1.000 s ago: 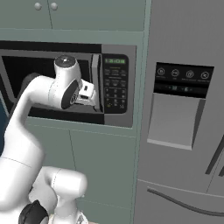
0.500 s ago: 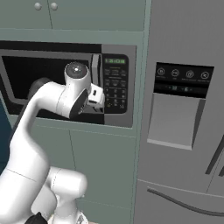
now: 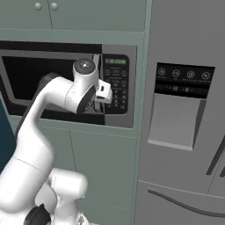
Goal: Place the sponge inside the microwave to prepare for sanitizing.
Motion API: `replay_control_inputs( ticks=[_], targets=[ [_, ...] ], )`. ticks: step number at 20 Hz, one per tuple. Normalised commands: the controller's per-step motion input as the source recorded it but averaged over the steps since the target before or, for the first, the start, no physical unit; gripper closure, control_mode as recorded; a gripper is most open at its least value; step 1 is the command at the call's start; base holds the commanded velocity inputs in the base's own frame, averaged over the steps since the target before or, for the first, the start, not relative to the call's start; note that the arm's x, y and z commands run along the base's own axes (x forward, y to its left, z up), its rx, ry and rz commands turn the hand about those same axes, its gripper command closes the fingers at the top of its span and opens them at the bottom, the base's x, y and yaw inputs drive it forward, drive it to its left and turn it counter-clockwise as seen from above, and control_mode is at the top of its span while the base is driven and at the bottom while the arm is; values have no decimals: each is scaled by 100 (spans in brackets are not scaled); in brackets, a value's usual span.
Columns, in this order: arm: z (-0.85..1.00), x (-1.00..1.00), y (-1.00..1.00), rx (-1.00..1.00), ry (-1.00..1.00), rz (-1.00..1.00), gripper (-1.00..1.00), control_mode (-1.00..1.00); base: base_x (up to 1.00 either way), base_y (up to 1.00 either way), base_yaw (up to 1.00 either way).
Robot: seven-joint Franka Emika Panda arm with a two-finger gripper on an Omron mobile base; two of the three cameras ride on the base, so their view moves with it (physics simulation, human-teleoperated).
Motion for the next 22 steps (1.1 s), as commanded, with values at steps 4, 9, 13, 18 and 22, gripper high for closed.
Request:
replay_control_inputs(
  ticks=[4,9,13,18,22],
  targets=[
    [0,32,-1,0,0,0,-100,-100,0,0,0],
    [0,37,0,0,0,0,-100,-100,0,0,0],
    [0,36,-1,0,0,0,-100,-100,0,0,0],
    [0,28,-8,-2,0,0,-100,-100,0,0,0],
    [0,26,-6,-6,-3,0,-100,-100,0,0,0]
  ],
)
